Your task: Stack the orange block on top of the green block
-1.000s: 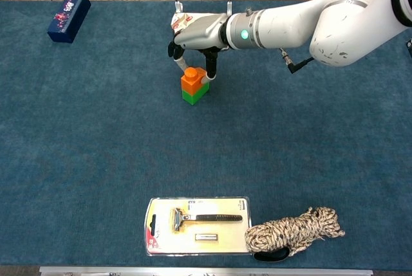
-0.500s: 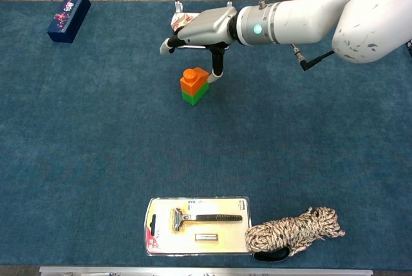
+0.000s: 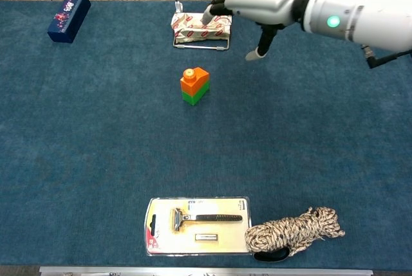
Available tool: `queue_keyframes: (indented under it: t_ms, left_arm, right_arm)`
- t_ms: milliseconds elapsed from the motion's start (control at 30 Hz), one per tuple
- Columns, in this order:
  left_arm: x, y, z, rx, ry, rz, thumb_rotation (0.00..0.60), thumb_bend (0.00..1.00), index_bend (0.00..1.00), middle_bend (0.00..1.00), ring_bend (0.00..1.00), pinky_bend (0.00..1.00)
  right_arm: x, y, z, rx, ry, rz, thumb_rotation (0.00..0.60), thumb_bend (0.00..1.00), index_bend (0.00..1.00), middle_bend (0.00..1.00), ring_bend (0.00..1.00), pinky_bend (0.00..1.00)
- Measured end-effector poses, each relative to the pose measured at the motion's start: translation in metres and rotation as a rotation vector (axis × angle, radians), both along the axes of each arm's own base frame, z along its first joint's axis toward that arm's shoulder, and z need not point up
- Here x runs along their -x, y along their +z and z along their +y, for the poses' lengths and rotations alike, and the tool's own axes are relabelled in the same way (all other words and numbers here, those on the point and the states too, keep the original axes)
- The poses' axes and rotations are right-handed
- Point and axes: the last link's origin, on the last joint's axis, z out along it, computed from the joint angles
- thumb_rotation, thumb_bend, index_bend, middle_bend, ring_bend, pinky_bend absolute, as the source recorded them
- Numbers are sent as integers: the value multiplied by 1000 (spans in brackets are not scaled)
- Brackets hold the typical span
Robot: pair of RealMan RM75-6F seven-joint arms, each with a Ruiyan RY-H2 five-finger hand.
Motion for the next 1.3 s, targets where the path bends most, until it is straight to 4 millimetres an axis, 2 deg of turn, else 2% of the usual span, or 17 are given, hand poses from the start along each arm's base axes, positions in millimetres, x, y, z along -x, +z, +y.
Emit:
queue_keyframes:
  t_ms: [267,467,767,1000,1300]
  left_arm:
    - [-17,-18,5,15,-46,-3,600,213,441,287,86,219]
    - [-27,-29,7,30,-76,2,600,214,441,288,86,220]
    - [-38,-38,10,31,-119,3,600,214,425,289,87,220]
    - [-38,-43,10,30,-128,-7,600,214,424,290,87,221]
    - [-34,-49,7,52,-113,-3,600,214,424,294,87,222]
  right_arm:
    - [56,64,39,254,-154,-74,600,143,201,177,24,151]
    - [95,93,70,366,-244,-108,600,142,201,177,24,151]
    - [141,116,116,526,-329,-164,600,142,206,178,23,152]
    - [169,121,153,652,-410,-190,600,142,212,179,24,152]
    - [188,126,175,691,-455,-274,600,142,212,179,24,152]
